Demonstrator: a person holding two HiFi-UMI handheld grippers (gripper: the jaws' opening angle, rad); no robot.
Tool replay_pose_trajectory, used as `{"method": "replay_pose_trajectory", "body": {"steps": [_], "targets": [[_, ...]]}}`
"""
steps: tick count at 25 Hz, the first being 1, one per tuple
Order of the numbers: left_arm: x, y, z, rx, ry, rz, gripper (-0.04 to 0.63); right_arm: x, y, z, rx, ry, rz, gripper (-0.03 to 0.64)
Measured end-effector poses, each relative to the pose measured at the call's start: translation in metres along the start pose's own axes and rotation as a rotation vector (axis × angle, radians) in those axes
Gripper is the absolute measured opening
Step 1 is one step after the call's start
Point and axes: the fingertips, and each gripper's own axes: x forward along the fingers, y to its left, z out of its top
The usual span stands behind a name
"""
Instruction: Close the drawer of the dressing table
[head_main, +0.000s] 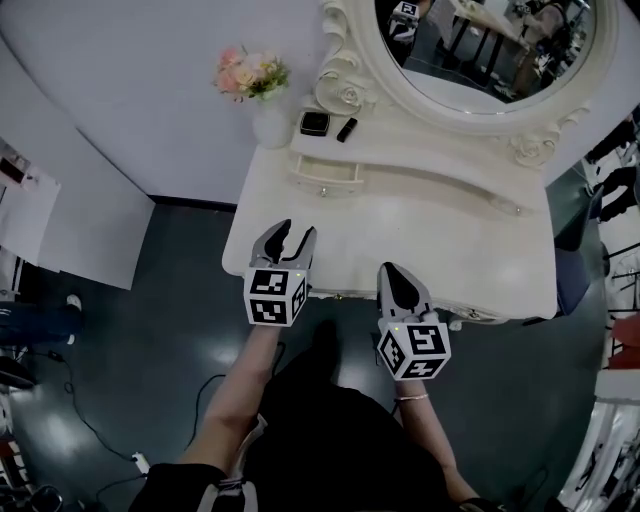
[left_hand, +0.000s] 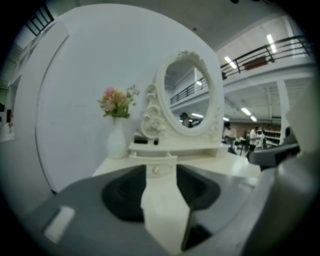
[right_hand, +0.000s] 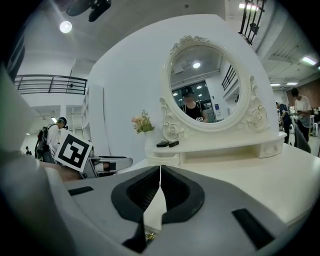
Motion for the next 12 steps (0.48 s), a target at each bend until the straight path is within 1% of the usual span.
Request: {"method": "replay_pose_trajectory", "body": {"steps": [6, 12], "targets": [[0.037, 0.014, 0.007, 0.012, 0.021, -0.011, 0.199, 0.035, -0.012, 0.018, 0.000, -0.009, -0.026, 0.006], [0.063, 0.016, 0.009, 0.016, 0.037, -0.032, 0.199, 0.054, -0.020, 0.027, -0.005, -0.011, -0.041, 0.006]]}}
